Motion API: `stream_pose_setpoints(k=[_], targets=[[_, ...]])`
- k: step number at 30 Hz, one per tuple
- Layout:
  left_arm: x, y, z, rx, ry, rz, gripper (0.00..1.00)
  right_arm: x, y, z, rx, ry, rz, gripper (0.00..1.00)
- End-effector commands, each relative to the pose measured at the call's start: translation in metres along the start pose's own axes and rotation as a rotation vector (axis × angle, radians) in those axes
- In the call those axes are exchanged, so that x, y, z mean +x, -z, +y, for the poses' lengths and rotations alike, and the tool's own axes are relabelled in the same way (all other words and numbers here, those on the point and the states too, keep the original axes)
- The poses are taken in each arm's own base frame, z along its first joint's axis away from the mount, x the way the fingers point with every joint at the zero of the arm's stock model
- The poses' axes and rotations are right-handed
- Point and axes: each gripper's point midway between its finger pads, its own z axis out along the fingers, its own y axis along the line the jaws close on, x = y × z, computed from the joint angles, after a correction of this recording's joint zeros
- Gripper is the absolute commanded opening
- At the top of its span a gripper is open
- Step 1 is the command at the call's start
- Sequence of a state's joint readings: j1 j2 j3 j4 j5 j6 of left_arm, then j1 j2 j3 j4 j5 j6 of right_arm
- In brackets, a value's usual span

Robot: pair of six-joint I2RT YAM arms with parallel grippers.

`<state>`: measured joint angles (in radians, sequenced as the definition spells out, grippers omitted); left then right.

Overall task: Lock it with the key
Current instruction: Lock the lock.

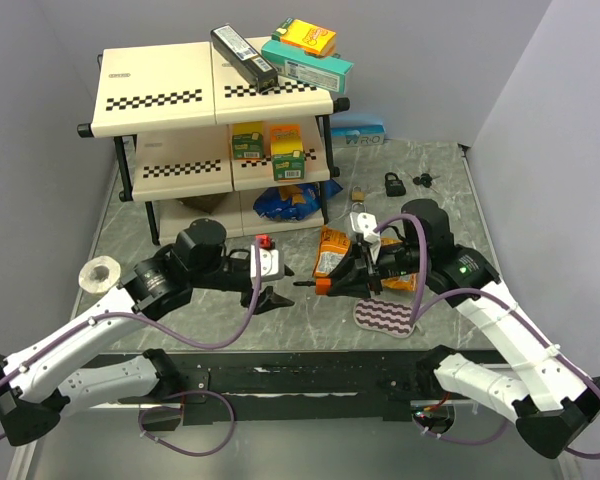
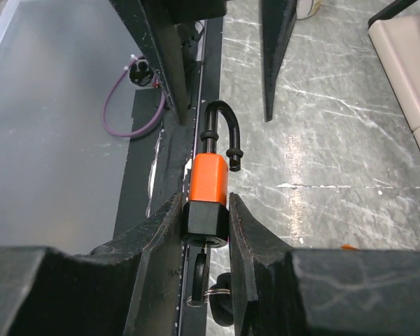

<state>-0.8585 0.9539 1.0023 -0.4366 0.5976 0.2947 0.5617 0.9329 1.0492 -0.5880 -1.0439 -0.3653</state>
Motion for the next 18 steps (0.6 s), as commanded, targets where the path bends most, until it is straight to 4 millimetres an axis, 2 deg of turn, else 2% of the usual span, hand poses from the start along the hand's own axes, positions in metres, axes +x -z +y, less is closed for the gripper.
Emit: stream_pose_setpoints(k=[1,6,8,12,15,18], targets=[[-0.024,-0.002,0.002,-0.005,-0.084,-0.071,0.62,-0.031,0.003,0.003,0.014,0.134,-0.062,0.0],[-0.033,-0.006,0.003,-0.003,-0.074,-0.086,0.52,-0.036,0.002,0.002,0.023,0.144,-0.07,0.0],[-0.03,-0.007,0.001,0.005,-0.066,-0.079,0.49,-0.038,0.002,0.001,0.028,0.152,-0.075,0.0],[-0.021,-0.008,0.002,-0.015,-0.078,-0.063,0.31,-0.039,0.001,0.002,0.032,0.162,-0.078,0.0],[-0.022,-0.009,0.001,-0.01,-0.072,-0.068,0.24,-0.038,0.0,0.002,0.028,0.161,-0.074,0.0],[-0.026,-0.009,0.001,-0.006,-0.06,-0.079,0.22,-0.037,-0.002,0.001,0.029,0.167,-0.066,0.0]])
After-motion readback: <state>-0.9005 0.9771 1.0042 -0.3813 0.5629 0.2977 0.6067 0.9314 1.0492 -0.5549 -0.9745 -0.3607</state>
